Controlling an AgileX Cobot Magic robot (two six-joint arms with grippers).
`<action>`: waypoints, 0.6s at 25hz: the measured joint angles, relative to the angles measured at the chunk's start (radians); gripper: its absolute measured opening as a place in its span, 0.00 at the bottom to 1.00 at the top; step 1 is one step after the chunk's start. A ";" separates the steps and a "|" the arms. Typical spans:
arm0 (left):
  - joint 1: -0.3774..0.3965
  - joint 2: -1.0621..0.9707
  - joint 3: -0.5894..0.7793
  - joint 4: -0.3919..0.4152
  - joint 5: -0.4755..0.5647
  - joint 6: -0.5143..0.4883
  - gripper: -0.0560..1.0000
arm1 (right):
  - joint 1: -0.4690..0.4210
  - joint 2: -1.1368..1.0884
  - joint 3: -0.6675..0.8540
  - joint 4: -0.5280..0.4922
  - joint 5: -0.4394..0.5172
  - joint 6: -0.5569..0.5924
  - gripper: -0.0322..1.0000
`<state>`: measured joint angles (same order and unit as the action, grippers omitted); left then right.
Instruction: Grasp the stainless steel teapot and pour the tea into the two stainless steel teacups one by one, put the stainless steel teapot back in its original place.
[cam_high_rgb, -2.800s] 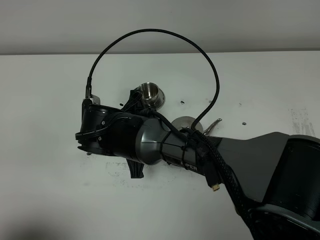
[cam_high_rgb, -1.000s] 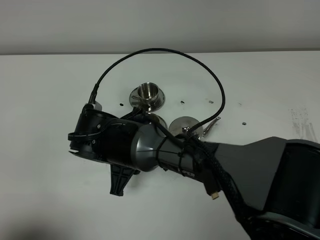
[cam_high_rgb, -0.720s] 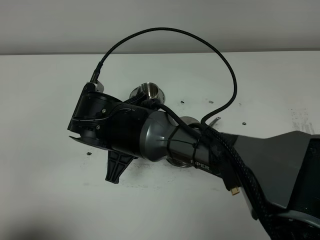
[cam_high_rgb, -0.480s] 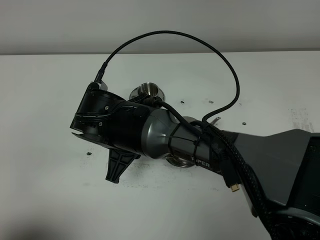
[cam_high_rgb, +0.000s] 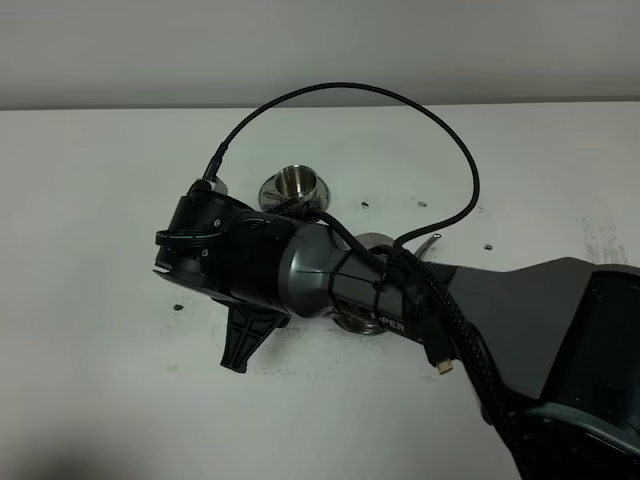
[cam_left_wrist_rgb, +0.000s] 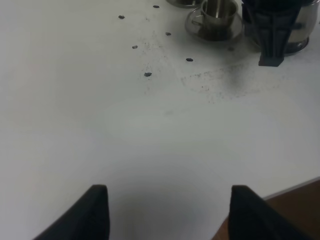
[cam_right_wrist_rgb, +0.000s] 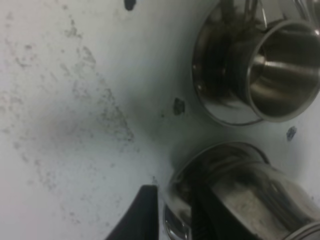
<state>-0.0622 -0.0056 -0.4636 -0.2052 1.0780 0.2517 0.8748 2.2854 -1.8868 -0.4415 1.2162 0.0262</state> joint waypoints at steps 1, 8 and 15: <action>0.000 0.000 0.000 0.000 0.000 0.000 0.55 | -0.004 0.003 0.000 0.000 0.000 0.000 0.21; 0.000 0.000 0.000 0.000 0.000 0.000 0.55 | -0.027 0.026 0.000 -0.010 -0.023 -0.003 0.22; 0.000 0.000 0.000 0.000 0.000 0.000 0.55 | -0.032 0.027 0.000 -0.016 -0.064 -0.018 0.22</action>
<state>-0.0622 -0.0056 -0.4636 -0.2052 1.0780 0.2517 0.8426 2.3124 -1.8868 -0.4572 1.1524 0.0082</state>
